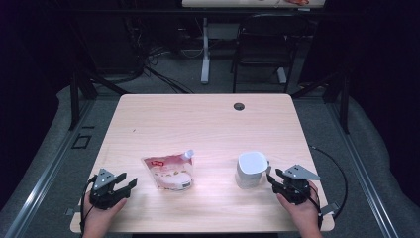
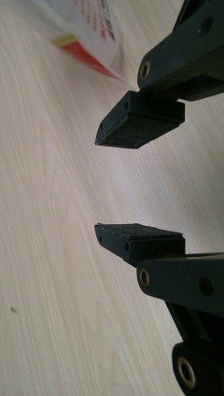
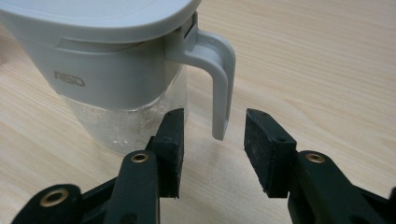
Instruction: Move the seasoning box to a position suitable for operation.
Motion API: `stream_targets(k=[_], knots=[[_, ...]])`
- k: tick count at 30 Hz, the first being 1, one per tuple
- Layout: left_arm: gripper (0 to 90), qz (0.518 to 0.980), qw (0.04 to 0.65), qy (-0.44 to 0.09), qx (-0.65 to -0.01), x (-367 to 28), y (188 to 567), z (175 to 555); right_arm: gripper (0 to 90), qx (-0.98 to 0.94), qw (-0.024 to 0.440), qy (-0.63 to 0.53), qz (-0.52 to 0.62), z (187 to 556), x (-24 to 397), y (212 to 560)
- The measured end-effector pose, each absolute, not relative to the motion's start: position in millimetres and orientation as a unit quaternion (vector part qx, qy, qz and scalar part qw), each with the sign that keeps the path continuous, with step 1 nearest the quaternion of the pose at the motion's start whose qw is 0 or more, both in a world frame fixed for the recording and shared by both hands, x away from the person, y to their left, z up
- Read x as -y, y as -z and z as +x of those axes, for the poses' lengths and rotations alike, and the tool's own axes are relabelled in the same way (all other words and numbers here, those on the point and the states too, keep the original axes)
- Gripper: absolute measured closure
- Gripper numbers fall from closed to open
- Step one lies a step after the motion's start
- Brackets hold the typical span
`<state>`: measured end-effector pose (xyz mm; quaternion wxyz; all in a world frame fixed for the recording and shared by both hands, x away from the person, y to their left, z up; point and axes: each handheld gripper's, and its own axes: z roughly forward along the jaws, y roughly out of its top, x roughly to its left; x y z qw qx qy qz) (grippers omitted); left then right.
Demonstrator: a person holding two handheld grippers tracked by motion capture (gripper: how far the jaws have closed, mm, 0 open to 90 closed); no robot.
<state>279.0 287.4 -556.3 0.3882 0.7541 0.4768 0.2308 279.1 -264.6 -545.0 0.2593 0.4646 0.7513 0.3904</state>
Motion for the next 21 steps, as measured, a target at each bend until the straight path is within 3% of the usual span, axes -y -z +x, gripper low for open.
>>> stream_targets(k=[9,21], knots=[[49.1,0.736,0.390,-0.222,-0.507,-292.4,556.7,286.5,61.6,-0.748,0.249,-0.396,0.471,278.5,268.6,547.6],[54.7,0.732,0.409,-0.205,-0.504,-298.7,556.5,281.1,64.0,-0.760,0.247,-0.393,0.455,284.1,263.7,549.2]])
